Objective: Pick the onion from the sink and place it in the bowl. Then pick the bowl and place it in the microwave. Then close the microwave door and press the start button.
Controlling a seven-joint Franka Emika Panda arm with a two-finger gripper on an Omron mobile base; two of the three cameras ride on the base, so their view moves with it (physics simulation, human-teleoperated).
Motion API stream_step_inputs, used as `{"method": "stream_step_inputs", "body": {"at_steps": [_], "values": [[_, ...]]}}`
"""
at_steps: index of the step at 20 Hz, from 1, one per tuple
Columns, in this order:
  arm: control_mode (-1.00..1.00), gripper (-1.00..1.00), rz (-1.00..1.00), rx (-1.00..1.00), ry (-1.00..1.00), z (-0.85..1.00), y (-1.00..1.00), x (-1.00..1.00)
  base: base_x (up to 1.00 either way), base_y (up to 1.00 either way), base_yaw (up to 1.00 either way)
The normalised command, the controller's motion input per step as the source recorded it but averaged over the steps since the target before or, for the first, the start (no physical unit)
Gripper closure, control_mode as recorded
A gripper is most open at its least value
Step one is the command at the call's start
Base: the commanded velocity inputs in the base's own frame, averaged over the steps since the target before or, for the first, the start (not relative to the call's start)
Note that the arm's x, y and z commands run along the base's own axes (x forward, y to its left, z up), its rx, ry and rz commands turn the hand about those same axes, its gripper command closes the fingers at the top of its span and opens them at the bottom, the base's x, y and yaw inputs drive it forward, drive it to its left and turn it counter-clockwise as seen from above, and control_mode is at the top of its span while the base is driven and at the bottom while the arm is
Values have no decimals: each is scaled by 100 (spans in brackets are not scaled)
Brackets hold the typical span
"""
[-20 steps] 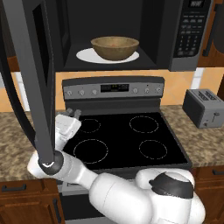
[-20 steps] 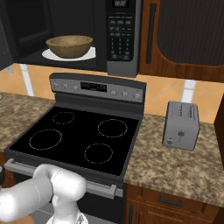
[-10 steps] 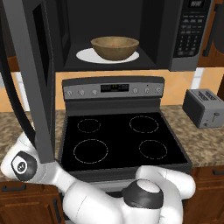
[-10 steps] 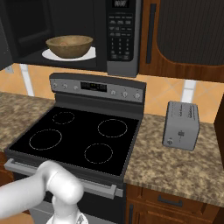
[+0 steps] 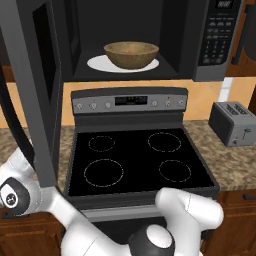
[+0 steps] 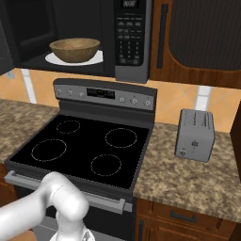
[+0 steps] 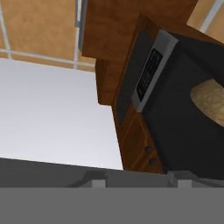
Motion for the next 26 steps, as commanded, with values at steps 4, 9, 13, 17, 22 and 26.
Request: {"method": "stream_step_inputs", "body": {"at_steps": [4,9,13,17,22,26], "values": [[-100,-100,-4,-2,-4,-13,-5,-41,0,0,0],[-100,-100,0,-7,0,-20,31,0,0,0,0],[-100,-100,0,-2,0,13,63,0,0,0,0],[-100,-100,0,0,-1,63,24,-23,0,0,0],[-100,-100,-1,6,-2,38,-37,-79,0,0,0],[-100,-100,0,12,-2,31,-87,-56,0,0,0]]}}
